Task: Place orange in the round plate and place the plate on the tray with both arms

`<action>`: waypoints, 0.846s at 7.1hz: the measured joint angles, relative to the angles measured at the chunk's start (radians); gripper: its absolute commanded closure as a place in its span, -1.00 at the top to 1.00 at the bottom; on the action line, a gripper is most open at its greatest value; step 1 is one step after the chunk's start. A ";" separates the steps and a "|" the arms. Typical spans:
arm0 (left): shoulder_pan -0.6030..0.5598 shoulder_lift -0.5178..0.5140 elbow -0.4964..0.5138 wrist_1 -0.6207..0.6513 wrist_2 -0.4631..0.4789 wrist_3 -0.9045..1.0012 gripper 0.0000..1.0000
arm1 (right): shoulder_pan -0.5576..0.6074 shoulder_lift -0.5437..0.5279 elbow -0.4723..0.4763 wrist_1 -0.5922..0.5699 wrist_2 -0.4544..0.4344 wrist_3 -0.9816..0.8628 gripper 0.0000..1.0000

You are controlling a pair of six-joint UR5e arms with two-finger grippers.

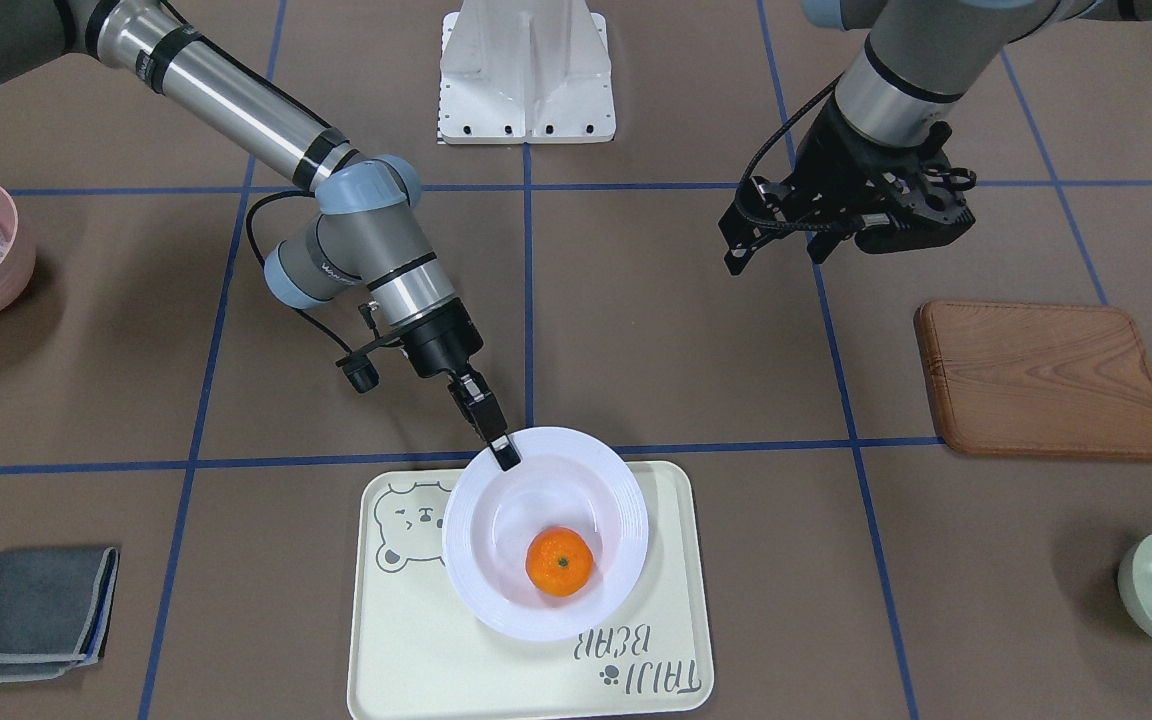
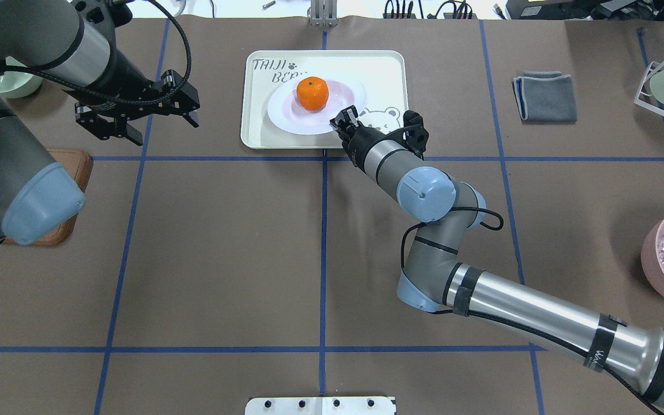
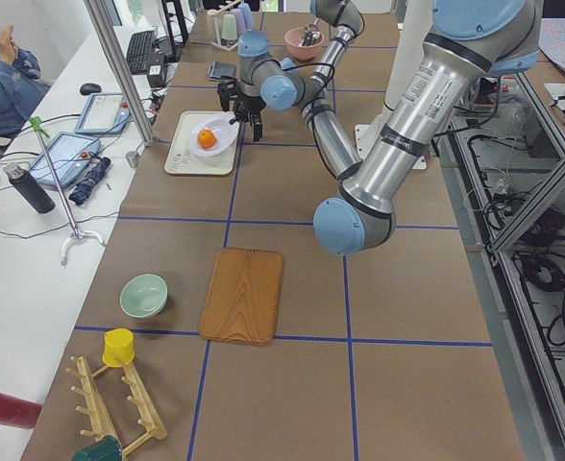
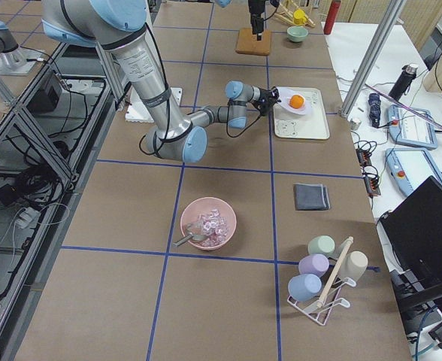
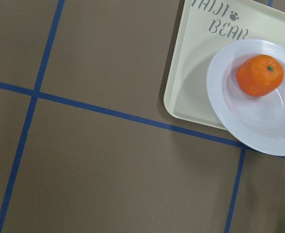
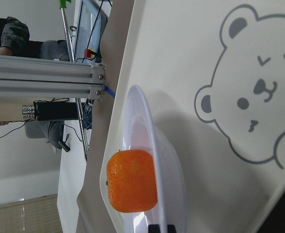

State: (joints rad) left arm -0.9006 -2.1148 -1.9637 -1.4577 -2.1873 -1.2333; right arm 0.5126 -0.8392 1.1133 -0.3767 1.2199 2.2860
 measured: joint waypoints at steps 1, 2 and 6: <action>0.000 0.000 0.001 0.000 0.000 0.000 0.95 | 0.000 0.016 -0.026 -0.016 -0.021 0.019 -1.00; -0.001 0.000 0.002 0.000 0.001 -0.001 0.95 | 0.000 0.027 -0.043 -0.028 -0.031 0.027 -0.54; -0.006 -0.001 0.006 0.001 0.002 -0.001 0.95 | 0.001 0.034 -0.042 -0.046 -0.033 0.025 1.00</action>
State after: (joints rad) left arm -0.9068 -2.1153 -1.9581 -1.4566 -2.1849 -1.2346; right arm 0.5138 -0.8051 1.0709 -0.4228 1.1866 2.3114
